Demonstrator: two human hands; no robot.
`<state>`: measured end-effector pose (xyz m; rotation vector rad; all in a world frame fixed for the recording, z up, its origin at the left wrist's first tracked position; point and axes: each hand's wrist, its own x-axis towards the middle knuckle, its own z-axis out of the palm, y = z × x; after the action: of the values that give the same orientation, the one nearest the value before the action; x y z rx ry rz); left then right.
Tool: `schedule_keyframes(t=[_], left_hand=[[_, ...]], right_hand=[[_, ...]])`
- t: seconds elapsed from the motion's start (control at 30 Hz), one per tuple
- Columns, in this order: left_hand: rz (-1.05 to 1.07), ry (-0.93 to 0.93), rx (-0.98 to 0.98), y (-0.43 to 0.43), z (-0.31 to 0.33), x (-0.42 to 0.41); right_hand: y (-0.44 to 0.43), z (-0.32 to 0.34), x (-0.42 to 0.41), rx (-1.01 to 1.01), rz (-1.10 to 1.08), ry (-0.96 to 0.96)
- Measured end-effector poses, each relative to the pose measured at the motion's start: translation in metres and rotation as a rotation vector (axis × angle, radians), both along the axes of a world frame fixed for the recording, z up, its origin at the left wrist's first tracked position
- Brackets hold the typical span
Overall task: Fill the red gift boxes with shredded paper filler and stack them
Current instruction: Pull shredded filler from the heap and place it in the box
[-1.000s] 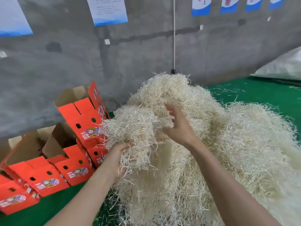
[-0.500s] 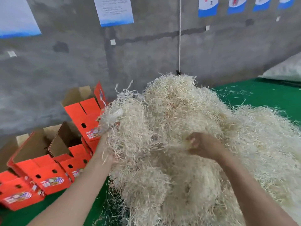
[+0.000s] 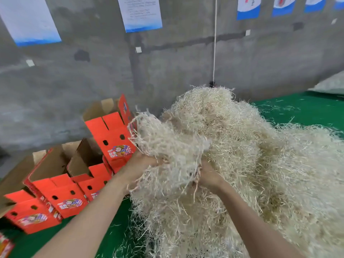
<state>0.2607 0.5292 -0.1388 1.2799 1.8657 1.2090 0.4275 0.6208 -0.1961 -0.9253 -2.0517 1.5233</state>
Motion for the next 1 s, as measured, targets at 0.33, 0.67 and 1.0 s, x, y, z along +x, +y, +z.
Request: schedule_keyframes(t=[0.33,0.67,1.0], left_hand=[[0.436,0.750,0.241,0.024,-0.028,-0.010],[0.845,-0.385,0.660,0.025,0.023,-0.013],[0.570,-0.766,0.441,-0.057,0.064,-0.014]], right_hand=[[0.019,-0.005,0.017,0.610,-0.171,-0.132],[0.031,-0.068,0.048,0.650,-0.152,-0.848],[-0.022,0.058,0.005,0.814,-0.113,-0.619]])
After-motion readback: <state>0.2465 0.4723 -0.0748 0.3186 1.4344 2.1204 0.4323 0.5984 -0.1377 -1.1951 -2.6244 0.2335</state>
